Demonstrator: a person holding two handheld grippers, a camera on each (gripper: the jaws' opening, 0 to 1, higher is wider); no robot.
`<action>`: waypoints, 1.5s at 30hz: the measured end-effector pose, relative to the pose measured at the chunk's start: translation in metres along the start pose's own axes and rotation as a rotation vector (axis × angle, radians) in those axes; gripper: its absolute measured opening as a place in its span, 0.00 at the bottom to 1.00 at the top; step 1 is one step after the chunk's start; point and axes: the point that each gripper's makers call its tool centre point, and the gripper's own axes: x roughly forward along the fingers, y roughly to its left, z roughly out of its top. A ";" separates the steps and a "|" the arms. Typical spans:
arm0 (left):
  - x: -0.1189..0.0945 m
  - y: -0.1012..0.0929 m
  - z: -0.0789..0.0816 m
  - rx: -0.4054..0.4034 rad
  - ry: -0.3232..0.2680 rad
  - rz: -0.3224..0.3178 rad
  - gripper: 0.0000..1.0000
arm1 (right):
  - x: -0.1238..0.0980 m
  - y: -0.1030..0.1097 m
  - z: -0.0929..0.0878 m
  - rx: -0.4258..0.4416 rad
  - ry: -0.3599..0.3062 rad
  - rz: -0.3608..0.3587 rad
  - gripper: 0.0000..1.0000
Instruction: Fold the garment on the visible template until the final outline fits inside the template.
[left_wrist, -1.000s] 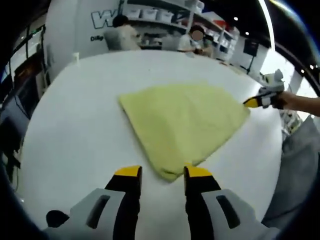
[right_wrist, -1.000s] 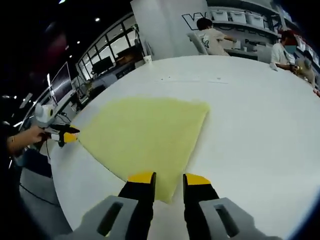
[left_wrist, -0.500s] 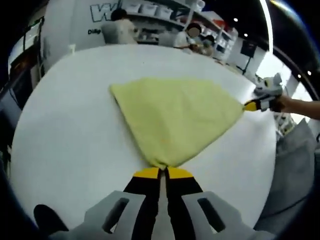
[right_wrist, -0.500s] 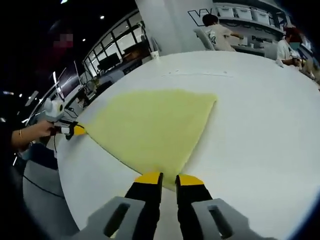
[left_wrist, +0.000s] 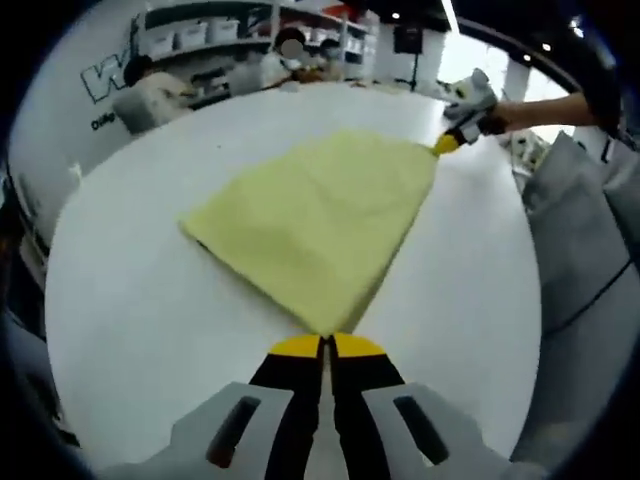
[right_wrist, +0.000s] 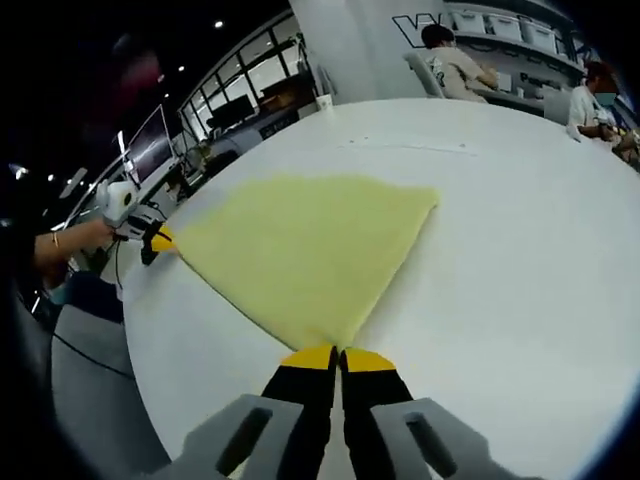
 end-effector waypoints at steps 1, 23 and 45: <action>-0.001 -0.003 0.000 -0.004 -0.001 0.004 0.00 | -0.002 0.002 -0.004 -0.033 0.016 -0.006 0.00; -0.017 -0.050 -0.033 -0.108 0.027 -0.009 0.00 | -0.034 0.021 -0.049 0.077 -0.011 -0.012 0.00; -0.091 -0.040 -0.004 -0.462 -0.281 0.387 0.23 | -0.081 0.051 -0.039 0.102 -0.264 -0.101 0.35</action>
